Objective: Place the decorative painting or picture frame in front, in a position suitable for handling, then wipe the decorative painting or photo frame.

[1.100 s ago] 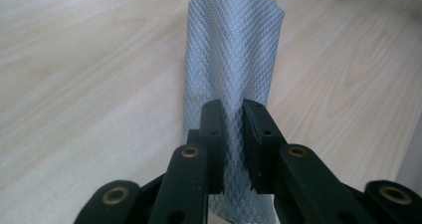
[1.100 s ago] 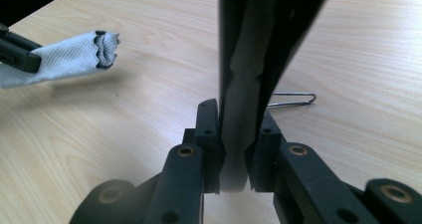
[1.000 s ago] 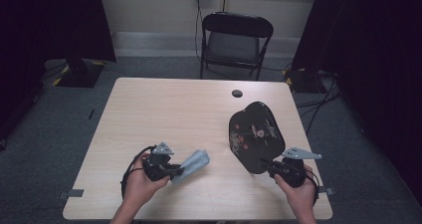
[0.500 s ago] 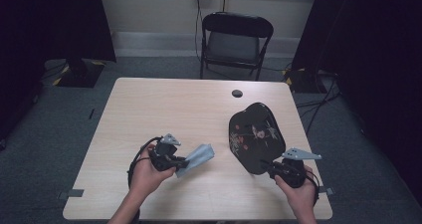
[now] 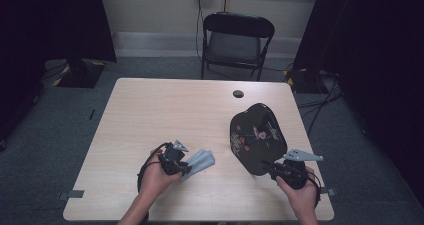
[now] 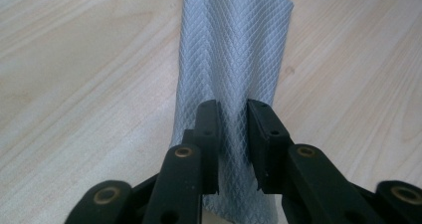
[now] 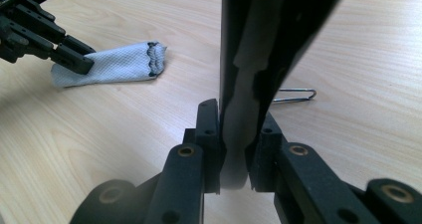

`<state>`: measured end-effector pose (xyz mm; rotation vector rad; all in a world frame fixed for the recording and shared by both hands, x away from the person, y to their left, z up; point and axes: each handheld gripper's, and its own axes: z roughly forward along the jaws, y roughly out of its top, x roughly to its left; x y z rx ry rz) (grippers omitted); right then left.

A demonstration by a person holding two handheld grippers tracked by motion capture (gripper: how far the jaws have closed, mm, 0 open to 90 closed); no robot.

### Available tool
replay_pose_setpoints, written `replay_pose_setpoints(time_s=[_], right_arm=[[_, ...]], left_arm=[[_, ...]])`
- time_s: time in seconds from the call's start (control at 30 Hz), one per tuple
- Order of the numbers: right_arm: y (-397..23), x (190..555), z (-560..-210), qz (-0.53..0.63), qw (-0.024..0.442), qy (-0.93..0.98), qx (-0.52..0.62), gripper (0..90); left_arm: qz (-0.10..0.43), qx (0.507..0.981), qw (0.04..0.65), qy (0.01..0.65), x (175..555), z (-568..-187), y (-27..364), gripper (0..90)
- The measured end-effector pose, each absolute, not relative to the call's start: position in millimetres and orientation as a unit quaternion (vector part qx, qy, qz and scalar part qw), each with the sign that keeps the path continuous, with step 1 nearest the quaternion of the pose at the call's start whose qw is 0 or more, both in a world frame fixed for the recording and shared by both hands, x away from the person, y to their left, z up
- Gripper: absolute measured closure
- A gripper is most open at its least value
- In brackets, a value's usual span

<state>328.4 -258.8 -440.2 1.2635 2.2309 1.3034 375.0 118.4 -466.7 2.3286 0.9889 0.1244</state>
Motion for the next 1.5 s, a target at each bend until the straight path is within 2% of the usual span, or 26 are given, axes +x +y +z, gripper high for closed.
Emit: replay_pose_setpoints(time_s=[0.03, 0.07, 0.23, 0.3, 0.33, 0.5, 0.73, 1.17, 1.5], right_arm=[[-258.8, 328.4, -440.2, 0.449, 0.132, 0.769, 0.435, 79.0], [-258.5, 328.3, -440.1, 0.448, 0.132, 0.769, 0.436, 79.0], [-258.6, 328.4, -440.1, 0.448, 0.133, 0.77, 0.434, 79.0], [-258.2, 328.1, -440.0, 0.448, 0.133, 0.77, 0.435, 79.0], [-258.5, 328.5, -439.9, 0.447, 0.134, 0.77, 0.434, 79.0], [-258.0, 328.5, -439.6, 0.447, 0.134, 0.771, 0.434, 79.1], [-258.1, 328.6, -439.6, 0.447, 0.133, 0.77, 0.435, 79.1], [-258.4, 328.8, -439.5, 0.446, 0.133, 0.772, 0.434, 79.1], [-257.7, 329.8, -438.3, 0.446, 0.132, 0.771, 0.435, 79.1]], left_arm=[[0.046, 0.878, 0.296, 0.372, 375.0, -466.9, 117.8, 75.5], [0.044, 0.879, 0.295, 0.372, 375.5, -467.7, 117.5, 71.5], [0.051, 0.888, 0.285, 0.357, 374.2, -468.0, 114.9, 68.9], [0.056, 0.891, 0.282, 0.351, 373.3, -468.1, 113.4, 70.0], [0.057, 0.893, 0.277, 0.35, 372.2, -467.6, 112.7, 76.6], [0.045, 0.894, 0.27, 0.356, 372.9, -464.9, 108.9, 80.0], [0.009, 0.872, 0.313, 0.377, 378.0, -453.0, 114.7, 80.4], [0.014, 0.863, 0.339, 0.374, 385.6, -425.2, 104.5, 80.2], [0.015, 0.866, 0.336, 0.371, 393.0, -409.7, 99.1, 80.1]])
